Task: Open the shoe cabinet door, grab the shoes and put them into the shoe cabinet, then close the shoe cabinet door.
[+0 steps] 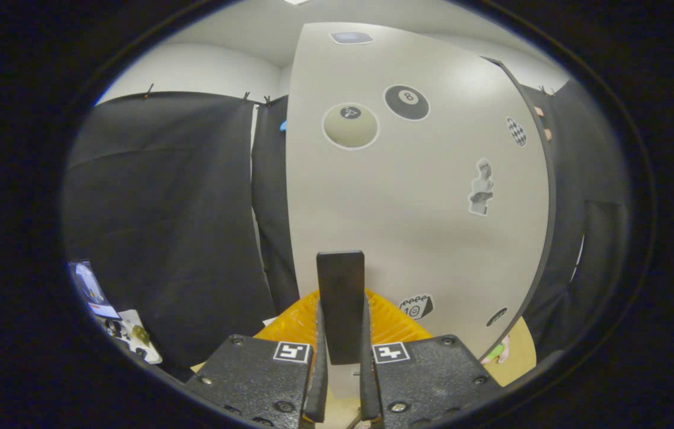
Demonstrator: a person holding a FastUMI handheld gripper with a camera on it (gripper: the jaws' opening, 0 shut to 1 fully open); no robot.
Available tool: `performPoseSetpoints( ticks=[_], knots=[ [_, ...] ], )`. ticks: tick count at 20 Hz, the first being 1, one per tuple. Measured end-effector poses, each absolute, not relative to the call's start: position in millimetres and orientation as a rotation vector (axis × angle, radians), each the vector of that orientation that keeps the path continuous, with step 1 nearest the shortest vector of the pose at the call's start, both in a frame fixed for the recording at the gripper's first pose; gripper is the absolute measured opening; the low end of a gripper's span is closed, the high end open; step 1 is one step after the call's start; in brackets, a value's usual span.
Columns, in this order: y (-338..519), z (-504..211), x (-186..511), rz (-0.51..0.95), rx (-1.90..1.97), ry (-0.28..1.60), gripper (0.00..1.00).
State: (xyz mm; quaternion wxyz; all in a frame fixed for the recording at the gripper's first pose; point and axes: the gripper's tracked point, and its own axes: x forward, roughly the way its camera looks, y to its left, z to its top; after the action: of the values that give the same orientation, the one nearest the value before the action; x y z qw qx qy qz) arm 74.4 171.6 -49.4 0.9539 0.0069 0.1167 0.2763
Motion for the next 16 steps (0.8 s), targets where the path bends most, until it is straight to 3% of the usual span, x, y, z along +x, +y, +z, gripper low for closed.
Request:
performPoseSetpoints(
  ticks=[16],
  knots=[
    [126.3, -45.2, 45.6, 0.650, 0.124, 0.214, 0.25]
  ],
)
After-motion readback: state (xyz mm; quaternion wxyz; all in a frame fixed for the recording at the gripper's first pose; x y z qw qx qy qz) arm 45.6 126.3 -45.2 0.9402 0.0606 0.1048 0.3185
